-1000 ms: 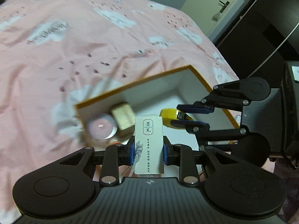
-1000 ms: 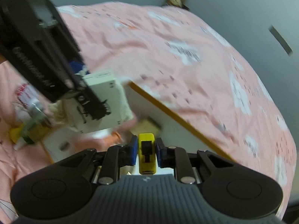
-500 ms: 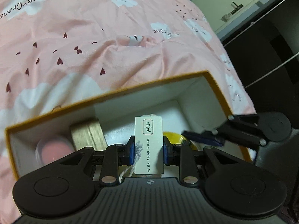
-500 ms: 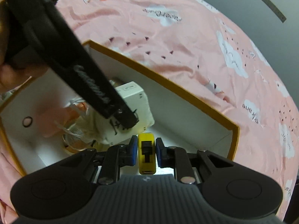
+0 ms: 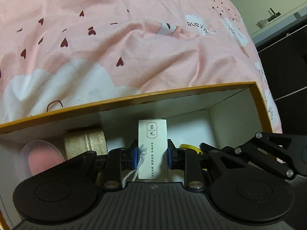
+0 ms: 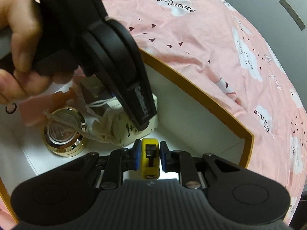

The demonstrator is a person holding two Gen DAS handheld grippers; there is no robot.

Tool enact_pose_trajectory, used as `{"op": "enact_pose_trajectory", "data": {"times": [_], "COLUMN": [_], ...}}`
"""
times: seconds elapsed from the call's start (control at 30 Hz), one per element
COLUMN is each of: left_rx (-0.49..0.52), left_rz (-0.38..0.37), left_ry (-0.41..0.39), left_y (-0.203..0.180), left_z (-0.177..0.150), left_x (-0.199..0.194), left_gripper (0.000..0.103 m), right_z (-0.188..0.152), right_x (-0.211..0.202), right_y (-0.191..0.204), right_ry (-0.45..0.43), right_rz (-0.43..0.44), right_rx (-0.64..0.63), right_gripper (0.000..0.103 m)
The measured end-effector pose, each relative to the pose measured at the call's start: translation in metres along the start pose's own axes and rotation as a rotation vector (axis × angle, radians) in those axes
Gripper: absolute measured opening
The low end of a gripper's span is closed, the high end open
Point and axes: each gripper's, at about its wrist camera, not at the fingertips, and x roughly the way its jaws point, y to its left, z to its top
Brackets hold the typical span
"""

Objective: Organize rigid objects
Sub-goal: 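Lower the card box and tape measure into the box and open both tools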

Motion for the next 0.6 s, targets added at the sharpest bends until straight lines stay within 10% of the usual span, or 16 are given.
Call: {"op": "enact_pose_trajectory", "data": {"times": [0.6], "left_rx": [0.214], "left_rz": [0.158], "left_ry": [-0.111], "left_y": [-0.021], "left_z": [-0.003], "left_x": [-0.065], "left_gripper": [0.046], "right_z": [0.000], "right_x": [0.002], "right_y": [0.011], "right_ry": [-0.034], "right_rz": [-0.060], "right_rx": [-0.125], "right_gripper": [0.018]}}
